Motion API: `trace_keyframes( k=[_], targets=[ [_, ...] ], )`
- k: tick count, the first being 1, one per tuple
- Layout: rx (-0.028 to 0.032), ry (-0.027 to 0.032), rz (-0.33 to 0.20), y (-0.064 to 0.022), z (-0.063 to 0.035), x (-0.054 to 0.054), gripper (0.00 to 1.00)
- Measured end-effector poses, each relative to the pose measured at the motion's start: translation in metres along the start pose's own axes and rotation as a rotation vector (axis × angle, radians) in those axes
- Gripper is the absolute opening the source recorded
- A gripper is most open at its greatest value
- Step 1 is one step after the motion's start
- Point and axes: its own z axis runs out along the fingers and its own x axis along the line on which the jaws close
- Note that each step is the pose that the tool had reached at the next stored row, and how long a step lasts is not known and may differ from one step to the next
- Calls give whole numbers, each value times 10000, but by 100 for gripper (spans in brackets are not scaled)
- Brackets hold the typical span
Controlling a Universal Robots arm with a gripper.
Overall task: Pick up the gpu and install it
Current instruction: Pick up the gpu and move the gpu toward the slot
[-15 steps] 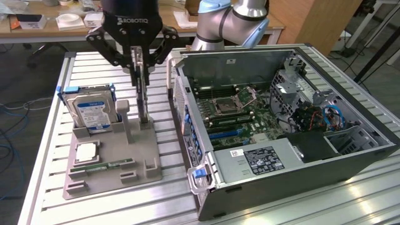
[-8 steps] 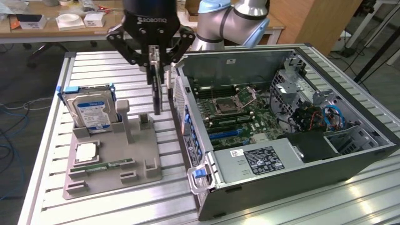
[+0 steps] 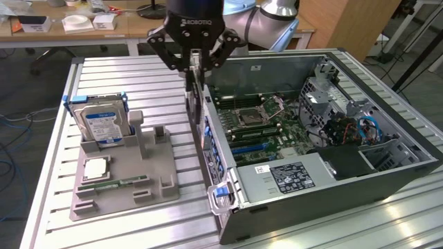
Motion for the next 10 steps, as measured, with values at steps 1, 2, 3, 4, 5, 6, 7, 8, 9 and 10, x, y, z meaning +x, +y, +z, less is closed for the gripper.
trace_keyframes(
  k=[1,2,3,4,5,6,7,8,9,10],
  targets=[
    [-1,0,0,4,1,-44,26],
    [-1,0,0,8,1,-89,26],
    [-2,-1,-1,11,2,-138,26],
    [-1,-1,0,15,2,-182,26],
    [-1,0,0,19,2,-226,26],
    [-1,0,-1,22,2,-271,26],
    [0,0,-1,26,2,-317,26],
    [-2,-1,-1,29,2,-361,26],
    [-2,-1,0,33,3,-410,26],
    [-1,-2,0,36,3,-454,26]
  ],
)
